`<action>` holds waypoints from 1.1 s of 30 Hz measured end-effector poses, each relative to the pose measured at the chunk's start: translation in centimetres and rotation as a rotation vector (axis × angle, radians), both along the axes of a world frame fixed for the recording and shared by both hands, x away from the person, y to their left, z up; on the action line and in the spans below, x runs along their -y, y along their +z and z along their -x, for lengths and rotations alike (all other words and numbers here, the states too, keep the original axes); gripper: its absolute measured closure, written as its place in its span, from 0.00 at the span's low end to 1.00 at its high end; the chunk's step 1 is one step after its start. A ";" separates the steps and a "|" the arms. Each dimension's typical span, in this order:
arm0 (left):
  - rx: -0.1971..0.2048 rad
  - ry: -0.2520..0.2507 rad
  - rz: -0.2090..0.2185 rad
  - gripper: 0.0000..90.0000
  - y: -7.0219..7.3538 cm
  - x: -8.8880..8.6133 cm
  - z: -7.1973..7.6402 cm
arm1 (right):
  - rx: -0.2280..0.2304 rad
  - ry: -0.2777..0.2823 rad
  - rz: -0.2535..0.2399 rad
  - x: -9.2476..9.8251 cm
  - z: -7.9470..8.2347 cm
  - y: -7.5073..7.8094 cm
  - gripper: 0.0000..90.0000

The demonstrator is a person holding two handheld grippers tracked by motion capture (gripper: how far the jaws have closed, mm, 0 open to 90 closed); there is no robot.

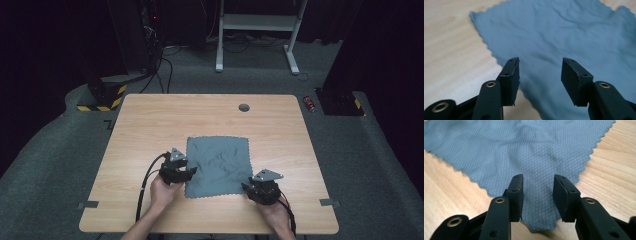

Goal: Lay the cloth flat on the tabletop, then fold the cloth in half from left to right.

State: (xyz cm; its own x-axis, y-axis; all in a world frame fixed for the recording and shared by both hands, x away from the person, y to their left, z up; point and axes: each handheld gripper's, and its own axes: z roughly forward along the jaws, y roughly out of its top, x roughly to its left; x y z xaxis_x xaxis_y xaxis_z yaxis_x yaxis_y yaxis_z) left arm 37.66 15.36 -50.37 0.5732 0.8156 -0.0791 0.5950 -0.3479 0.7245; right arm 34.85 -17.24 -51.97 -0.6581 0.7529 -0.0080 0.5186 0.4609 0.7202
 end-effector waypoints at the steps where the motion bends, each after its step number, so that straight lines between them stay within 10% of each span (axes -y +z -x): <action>1: -0.008 -0.002 -0.006 0.55 -0.3 0.0 0.4 | 0.004 0.006 0.007 0.0 0.1 0.0 0.67; 13: 0.091 0.017 -0.032 0.52 -2.3 -0.7 3.4 | 0.033 0.014 -0.004 0.8 2.3 -0.3 0.67; 33: 0.081 0.055 -0.037 0.41 -2.3 -1.0 3.8 | 0.010 0.004 -0.021 0.8 2.1 -0.2 0.59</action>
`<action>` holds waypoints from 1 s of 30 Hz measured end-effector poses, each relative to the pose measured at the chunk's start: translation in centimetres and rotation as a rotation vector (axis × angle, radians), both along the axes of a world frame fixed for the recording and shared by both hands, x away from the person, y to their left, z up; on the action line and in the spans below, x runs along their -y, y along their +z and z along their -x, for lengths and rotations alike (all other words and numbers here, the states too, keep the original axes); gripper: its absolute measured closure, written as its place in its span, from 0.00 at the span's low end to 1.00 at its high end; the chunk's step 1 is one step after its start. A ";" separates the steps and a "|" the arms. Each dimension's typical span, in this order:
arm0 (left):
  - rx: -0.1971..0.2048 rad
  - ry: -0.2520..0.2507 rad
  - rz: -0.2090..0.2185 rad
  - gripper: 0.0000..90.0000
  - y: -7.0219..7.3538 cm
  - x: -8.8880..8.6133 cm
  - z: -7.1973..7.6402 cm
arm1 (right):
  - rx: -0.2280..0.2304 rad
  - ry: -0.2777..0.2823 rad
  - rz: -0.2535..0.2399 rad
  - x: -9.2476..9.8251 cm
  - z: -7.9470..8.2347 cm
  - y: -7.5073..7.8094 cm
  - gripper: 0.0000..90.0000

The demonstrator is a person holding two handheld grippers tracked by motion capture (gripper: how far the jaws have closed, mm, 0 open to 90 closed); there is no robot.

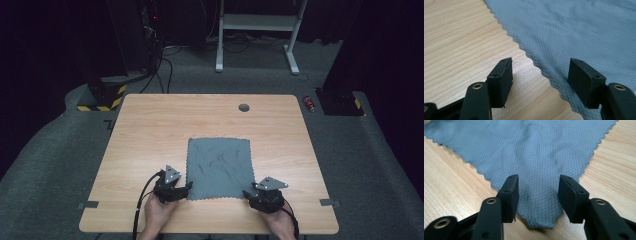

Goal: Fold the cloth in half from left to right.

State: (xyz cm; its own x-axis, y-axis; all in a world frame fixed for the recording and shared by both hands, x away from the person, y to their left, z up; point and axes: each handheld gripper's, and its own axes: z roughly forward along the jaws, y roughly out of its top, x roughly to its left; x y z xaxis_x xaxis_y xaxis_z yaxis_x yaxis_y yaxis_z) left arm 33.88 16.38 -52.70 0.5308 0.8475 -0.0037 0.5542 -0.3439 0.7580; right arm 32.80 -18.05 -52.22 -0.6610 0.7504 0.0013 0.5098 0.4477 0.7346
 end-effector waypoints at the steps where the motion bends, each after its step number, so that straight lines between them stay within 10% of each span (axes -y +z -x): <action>1: 0.001 0.000 0.000 0.41 0.0 0.0 0.0 | -0.002 0.000 0.003 0.0 -0.1 0.1 0.62; 5: 0.000 0.000 0.003 0.41 0.0 0.0 0.0 | -0.045 -0.008 -0.046 0.2 -0.4 0.4 0.67; 21: -0.011 -0.003 0.027 0.44 0.1 -0.6 0.3 | 0.029 0.123 -0.012 -5.2 -0.9 1.5 0.70; 30: -0.058 0.026 0.072 0.45 1.3 -2.1 -2.3 | 0.009 0.203 -0.016 -8.0 -1.3 1.4 0.71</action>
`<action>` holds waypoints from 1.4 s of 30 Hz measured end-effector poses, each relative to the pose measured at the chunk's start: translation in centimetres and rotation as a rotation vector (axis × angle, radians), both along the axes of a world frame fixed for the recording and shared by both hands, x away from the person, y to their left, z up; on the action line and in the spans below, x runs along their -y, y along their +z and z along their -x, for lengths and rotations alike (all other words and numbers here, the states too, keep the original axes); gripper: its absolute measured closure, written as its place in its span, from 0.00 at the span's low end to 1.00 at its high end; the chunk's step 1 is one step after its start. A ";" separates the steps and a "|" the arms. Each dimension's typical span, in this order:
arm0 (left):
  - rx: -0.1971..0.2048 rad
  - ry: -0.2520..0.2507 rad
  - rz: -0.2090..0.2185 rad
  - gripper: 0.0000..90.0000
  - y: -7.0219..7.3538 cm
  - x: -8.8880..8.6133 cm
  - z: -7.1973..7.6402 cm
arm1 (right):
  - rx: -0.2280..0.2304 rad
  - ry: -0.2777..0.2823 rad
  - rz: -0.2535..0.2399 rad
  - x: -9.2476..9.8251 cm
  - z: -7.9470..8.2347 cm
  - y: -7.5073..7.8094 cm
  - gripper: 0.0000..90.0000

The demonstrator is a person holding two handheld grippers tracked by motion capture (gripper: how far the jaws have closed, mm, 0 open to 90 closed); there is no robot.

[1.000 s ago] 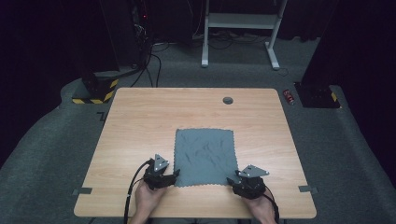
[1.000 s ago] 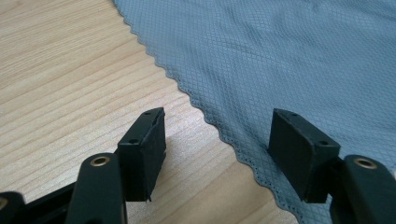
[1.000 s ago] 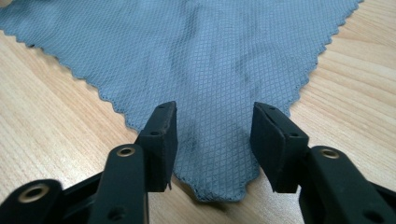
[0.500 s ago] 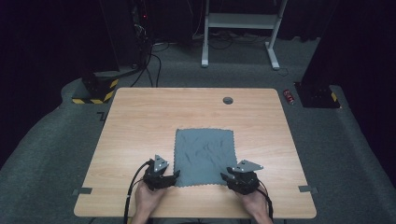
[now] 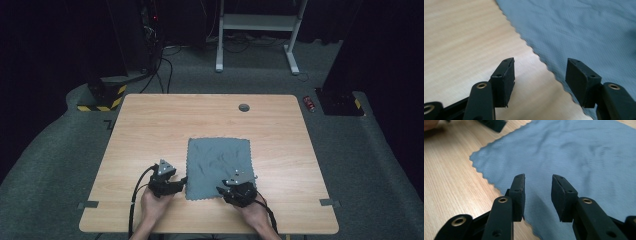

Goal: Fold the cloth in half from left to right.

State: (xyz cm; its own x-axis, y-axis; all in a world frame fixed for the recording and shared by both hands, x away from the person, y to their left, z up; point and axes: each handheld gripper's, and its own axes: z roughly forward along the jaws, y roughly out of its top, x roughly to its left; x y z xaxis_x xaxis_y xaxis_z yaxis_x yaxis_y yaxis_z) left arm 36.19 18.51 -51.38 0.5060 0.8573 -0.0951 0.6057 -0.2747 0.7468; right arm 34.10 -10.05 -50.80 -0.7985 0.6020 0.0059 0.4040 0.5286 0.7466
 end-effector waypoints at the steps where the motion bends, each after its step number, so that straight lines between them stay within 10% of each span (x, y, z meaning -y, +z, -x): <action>1: -0.010 0.005 0.020 0.45 0.2 -0.2 -0.5 | -0.003 0.007 0.000 -0.2 -0.1 -0.1 0.71; 17: -0.062 0.073 0.010 0.48 2.1 -1.1 -7.5 | -0.020 0.107 -0.021 -4.8 0.0 -0.2 0.74; 20: -0.042 0.092 0.060 0.49 2.0 -1.6 -8.1 | -0.019 0.142 -0.016 -6.2 0.1 -0.3 0.75; 29: -0.076 0.099 0.009 0.49 1.7 -0.7 -10.5 | -0.030 0.202 0.002 -8.7 0.7 -0.7 0.77; 34: -0.085 0.122 0.070 0.50 1.1 -0.8 -11.4 | -0.033 0.222 0.009 -9.7 1.0 -0.9 0.78; 37: -0.121 0.101 -0.028 0.49 0.9 -0.4 -12.3 | -0.018 0.235 0.048 -10.2 1.2 -1.0 0.78; 42: -0.094 0.106 -0.025 0.50 1.5 -0.1 -13.2 | 0.002 0.234 0.072 -10.5 1.5 -1.2 0.81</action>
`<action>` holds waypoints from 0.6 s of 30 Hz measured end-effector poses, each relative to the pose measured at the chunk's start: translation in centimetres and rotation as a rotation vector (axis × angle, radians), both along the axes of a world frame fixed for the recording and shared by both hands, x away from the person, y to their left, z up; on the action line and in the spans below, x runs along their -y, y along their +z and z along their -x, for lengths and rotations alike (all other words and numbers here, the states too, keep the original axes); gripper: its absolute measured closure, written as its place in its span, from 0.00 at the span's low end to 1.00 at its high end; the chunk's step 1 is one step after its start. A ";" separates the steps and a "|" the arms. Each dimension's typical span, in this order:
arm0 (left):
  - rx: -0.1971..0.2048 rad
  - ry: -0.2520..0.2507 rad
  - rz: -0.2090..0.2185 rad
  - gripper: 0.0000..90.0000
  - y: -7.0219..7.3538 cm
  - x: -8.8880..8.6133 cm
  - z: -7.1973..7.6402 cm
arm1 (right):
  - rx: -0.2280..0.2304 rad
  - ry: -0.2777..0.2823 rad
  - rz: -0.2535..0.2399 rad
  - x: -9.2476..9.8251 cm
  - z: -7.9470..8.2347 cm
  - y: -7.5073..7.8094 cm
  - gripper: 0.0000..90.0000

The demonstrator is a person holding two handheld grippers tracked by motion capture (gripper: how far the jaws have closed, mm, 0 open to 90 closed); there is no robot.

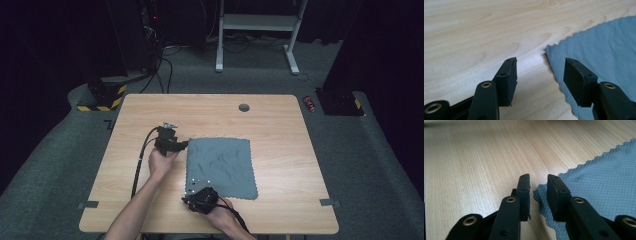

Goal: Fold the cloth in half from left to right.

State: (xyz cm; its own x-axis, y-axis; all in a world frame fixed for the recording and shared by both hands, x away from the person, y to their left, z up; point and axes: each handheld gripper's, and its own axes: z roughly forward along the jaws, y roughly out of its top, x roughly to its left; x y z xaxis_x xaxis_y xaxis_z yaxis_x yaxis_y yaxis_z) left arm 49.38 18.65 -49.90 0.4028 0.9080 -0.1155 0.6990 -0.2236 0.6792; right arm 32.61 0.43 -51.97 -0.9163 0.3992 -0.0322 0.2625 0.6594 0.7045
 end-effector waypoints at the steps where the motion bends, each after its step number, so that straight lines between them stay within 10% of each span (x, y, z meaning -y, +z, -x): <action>1: 0.005 0.006 0.008 0.50 -0.1 0.1 -0.2 | 0.001 -0.002 0.003 0.0 0.0 0.0 0.81; 18: -0.025 0.014 0.003 0.56 -1.2 1.4 -2.3 | 0.040 -0.017 0.043 -0.3 0.5 0.2 0.95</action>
